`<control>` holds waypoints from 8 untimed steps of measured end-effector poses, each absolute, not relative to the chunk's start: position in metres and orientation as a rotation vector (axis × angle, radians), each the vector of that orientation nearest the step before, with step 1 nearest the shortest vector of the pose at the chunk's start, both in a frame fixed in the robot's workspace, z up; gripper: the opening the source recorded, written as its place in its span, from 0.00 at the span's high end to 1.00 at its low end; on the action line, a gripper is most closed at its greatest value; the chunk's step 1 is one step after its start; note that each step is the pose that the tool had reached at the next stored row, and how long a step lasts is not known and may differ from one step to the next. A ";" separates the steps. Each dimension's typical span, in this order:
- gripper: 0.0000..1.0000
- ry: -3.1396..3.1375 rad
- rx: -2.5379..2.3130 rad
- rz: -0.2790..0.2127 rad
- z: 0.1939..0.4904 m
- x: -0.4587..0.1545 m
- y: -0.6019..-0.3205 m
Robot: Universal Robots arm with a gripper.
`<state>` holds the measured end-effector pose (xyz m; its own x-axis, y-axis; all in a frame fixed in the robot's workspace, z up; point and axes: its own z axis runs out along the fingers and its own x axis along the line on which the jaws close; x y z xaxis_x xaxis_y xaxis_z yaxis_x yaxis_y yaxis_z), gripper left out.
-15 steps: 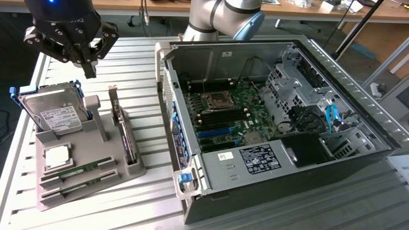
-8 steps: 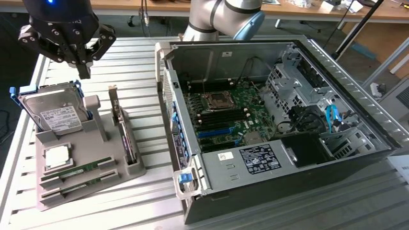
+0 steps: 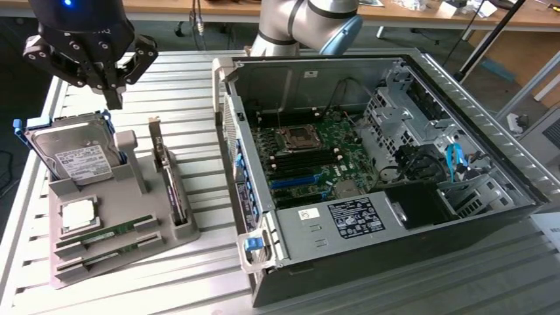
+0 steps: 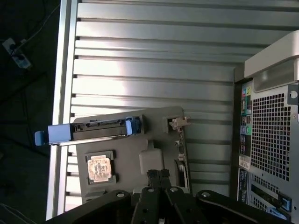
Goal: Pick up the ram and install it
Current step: 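Reach for the ram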
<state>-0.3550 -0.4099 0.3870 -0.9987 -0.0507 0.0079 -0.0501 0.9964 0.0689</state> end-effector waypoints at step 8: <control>0.89 -3.129 0.079 -0.108 0.387 -0.355 -0.429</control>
<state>-0.3550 -0.4285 0.3870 -0.9987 -0.0507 0.0079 -0.0501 0.9964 0.0689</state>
